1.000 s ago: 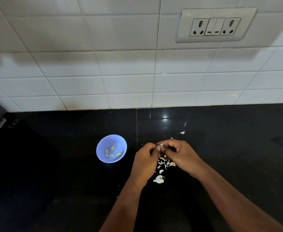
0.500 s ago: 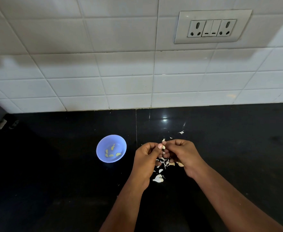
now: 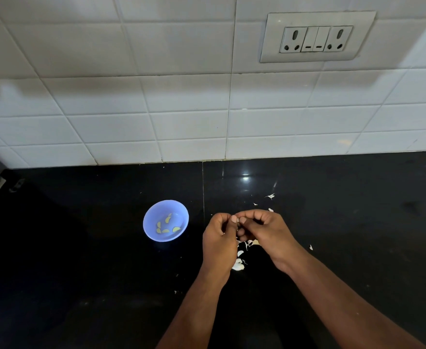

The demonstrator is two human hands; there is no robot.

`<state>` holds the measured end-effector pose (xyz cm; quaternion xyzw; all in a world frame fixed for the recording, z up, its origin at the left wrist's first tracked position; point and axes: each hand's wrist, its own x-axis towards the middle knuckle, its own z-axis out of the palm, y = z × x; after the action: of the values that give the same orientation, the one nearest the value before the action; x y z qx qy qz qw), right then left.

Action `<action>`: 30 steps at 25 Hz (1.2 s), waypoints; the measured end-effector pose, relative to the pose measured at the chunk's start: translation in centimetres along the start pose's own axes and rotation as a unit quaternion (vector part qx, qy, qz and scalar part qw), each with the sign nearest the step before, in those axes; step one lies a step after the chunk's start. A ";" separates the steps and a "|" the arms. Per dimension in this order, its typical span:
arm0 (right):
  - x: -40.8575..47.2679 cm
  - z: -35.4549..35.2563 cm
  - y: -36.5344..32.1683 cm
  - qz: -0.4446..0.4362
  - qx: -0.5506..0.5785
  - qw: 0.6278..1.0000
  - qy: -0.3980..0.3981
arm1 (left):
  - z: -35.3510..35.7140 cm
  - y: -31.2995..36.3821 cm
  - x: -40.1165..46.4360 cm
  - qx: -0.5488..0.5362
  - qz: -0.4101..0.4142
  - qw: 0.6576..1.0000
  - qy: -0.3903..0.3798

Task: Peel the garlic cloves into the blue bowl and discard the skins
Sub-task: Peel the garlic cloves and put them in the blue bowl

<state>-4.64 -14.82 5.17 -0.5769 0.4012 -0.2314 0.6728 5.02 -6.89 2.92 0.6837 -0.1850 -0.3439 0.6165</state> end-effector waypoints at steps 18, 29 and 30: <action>-0.5 -0.2 -0.3 -0.014 0.024 0.998 0.048 | -0.6 0.0 -0.2 0.031 0.052 0.998 0.016; -0.6 2.0 0.1 -0.014 0.027 0.997 0.068 | 0.0 0.8 -0.4 0.306 0.125 0.941 0.080; -0.7 2.0 0.1 -0.016 0.032 0.997 0.062 | 0.0 0.8 -0.4 0.306 0.120 0.941 0.077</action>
<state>-3.44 -13.05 5.27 -0.5456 0.4256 -0.2902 0.6610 4.91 -6.75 3.74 0.8364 -0.3137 -0.1406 0.4269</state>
